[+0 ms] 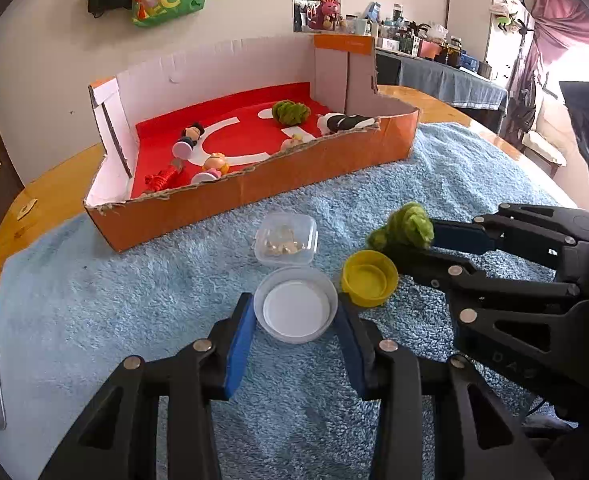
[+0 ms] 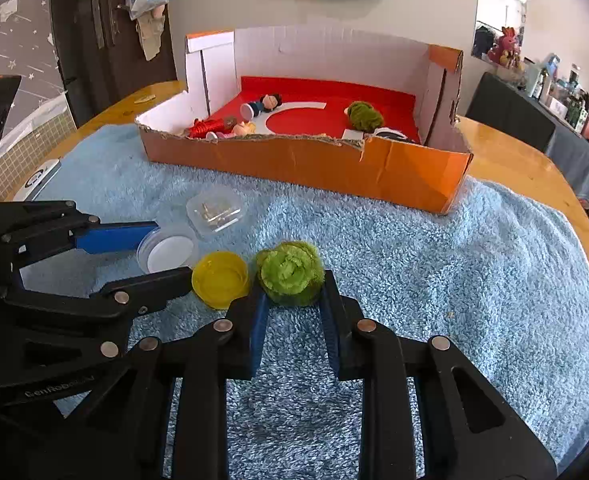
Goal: Organize objects
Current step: 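Grasp the clear round dish with the left tool while the right tool grasps the second green plush ball, then carry the clear dish with the left tool while the right tool carries the plush ball into the box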
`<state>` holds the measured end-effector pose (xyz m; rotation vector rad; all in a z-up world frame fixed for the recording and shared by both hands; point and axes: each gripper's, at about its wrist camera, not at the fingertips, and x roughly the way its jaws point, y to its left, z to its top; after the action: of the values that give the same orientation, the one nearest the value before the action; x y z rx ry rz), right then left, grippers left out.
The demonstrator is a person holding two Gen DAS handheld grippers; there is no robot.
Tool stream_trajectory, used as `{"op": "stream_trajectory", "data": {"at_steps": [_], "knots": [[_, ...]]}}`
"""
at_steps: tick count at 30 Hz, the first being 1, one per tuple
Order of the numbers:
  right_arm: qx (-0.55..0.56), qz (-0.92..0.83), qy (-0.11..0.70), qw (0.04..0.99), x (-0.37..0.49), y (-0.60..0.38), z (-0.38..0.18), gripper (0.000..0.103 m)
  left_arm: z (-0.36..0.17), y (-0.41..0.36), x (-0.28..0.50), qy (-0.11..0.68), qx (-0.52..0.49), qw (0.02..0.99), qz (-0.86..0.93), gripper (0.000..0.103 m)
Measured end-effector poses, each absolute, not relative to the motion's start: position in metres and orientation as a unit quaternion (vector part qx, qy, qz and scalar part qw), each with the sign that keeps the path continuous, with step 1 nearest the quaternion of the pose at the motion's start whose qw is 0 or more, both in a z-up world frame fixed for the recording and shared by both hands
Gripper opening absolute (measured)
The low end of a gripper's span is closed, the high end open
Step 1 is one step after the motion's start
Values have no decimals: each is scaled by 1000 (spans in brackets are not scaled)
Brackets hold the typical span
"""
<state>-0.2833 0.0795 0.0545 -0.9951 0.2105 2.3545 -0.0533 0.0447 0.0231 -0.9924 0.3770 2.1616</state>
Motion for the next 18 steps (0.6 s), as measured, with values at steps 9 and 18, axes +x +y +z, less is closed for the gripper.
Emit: {"op": "stream_trajectory", "data": {"at_steps": [9, 18], "knots": [[-327, 895, 49, 300, -280, 61, 70, 23, 34, 34, -45, 128, -355, 335, 863, 42], [-274, 896, 32, 349, -274, 45, 87, 23, 54, 17, -35, 100, -301, 298, 900, 42]]}}
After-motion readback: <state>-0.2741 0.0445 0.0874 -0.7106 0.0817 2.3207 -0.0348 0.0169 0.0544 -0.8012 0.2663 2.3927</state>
